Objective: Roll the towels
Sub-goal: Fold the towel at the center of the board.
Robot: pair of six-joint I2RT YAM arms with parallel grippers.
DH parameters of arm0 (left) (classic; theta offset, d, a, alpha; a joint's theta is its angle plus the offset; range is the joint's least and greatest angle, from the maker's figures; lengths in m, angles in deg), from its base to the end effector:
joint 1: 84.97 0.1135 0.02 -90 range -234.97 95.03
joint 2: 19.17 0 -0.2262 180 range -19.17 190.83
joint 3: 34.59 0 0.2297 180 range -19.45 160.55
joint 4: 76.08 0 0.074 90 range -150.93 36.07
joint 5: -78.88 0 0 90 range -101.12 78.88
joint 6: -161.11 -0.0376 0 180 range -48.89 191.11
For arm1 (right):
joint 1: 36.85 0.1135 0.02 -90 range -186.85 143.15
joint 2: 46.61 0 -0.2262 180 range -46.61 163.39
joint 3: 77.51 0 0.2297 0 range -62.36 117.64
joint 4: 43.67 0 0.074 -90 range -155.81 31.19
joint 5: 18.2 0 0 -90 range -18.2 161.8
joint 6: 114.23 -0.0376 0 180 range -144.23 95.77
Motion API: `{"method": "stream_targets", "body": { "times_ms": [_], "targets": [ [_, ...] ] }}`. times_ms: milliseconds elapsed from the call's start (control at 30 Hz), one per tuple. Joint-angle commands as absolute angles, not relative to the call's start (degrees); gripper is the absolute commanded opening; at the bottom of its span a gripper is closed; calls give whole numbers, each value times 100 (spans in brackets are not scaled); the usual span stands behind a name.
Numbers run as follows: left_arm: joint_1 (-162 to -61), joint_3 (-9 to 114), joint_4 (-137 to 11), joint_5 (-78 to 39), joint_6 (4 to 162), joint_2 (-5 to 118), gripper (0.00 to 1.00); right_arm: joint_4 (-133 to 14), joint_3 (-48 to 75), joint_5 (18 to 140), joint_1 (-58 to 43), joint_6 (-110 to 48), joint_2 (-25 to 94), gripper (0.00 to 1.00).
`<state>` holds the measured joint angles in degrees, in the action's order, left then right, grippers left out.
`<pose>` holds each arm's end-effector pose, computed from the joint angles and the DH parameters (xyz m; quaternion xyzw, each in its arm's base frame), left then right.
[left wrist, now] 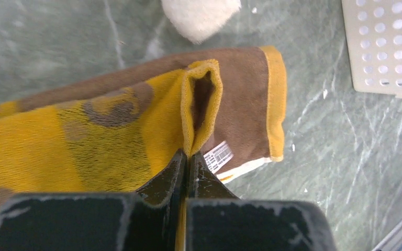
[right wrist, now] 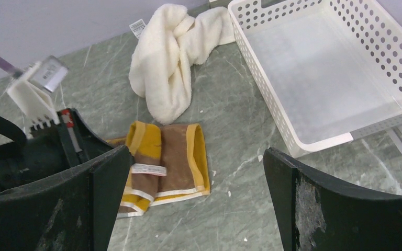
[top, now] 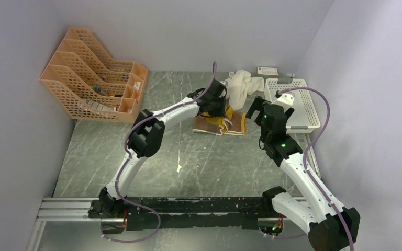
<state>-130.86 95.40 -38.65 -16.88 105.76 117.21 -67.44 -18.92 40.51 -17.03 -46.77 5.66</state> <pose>0.3400 -0.3562 0.1668 0.1096 0.9124 -0.2884 0.2690 0.2052 0.0532 0.2859 0.1779 0.7723 0.0031 0.6098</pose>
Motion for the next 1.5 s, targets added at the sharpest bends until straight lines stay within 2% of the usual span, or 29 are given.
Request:
{"method": "stream_targets", "body": {
  "times_ms": [0, 133, 633, 867, 1000, 1033, 1100, 1167, 1200, 1300, 1467],
  "targets": [
    [-13054, 9961, -3198, -1138, 10018, 11416, 7, -6757, -1958, 4070, -1768, -4769, 580, 100],
    [-13075, 10062, -3052, -913, 9932, 11431, 7, -6786, -1956, 4061, -1768, -4765, 579, 100],
    [-13442, 10595, -3895, -1985, 10715, 12161, 7, -6809, -2026, 3994, -1765, -4744, 543, 100],
    [-13481, 10540, -4179, -2143, 11011, 12278, 20, -6804, -2069, 3952, -1784, -4756, 487, 100],
    [-13485, 10367, -4414, -2073, 11093, 12211, 32, -6789, -2096, 3895, -1788, -4752, 411, 100],
    [-13483, 10304, -4561, -2057, 11113, 12181, 37, -6795, -2109, 3886, -1794, -4752, 389, 100],
    [-13481, 10157, -4820, -2077, 11147, 12093, 58, -6795, -2135, 3852, -1793, -4772, 344, 100],
    [-13471, 10013, -5060, -2147, 11182, 11997, 90, -6795, -2168, 3796, -1788, -4793, 283, 100],
    [-13454, 9961, -5118, -2172, 11174, 11948, 99, -6788, -2191, 3769, -1791, -4792, 245, 100],
    [-13279, 9817, -4969, -2199, 11171, 11675, 99, -6723, -2275, 3737, -1802, -4779, 159, 100],
    [-12554, 8333, -5219, -2155, 10977, 10478, 99, -6479, -2421, 4598, -1873, -4637, 273, 100]
  ]
}}
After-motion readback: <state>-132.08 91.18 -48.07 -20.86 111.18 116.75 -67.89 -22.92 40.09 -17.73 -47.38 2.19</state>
